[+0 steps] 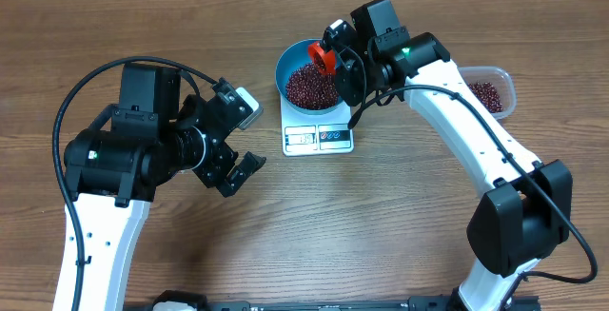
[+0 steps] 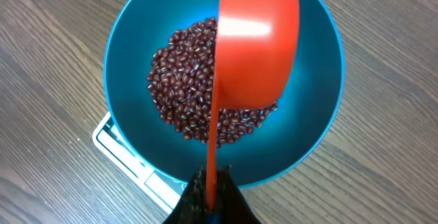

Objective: Scoop item into bowl and weigh 150g on scale
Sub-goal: 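Tilt the red scoop to pour beans into the blue bowl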

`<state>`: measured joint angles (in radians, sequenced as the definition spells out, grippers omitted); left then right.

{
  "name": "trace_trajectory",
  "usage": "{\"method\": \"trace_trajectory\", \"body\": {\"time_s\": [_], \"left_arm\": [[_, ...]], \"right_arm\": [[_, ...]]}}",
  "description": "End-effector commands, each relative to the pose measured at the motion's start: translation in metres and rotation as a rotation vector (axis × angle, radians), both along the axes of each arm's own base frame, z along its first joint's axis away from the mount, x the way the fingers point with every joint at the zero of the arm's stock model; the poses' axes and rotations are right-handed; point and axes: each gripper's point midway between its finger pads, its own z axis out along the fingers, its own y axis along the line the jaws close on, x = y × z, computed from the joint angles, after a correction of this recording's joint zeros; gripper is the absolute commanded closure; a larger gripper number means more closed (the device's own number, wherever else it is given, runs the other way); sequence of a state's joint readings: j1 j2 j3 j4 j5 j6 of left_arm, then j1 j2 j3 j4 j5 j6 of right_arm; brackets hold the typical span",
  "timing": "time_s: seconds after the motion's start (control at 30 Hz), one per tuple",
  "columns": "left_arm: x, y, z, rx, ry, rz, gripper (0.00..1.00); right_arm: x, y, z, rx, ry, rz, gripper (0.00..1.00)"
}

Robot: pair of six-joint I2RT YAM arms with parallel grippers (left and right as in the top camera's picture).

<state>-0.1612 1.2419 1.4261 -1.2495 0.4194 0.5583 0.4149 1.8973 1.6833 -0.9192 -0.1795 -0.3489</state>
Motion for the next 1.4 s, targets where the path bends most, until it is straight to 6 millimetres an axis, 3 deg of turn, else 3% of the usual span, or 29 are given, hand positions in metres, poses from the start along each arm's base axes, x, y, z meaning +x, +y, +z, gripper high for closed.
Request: {"method": "trace_trajectory", "body": {"time_s": [0.0,1.37], "left_arm": [[0.0011,-0.0015,0.0052,-0.007,-0.02,-0.021,0.0],[0.0011,-0.0015,0.0053,-0.007,-0.021,-0.021,0.0]], "right_arm": [[-0.0001,0.0082,0.0288,0.024,-0.076,0.071,0.96],[0.0052,0.0106,0.032,0.007,-0.129,0.131,0.96]]}}
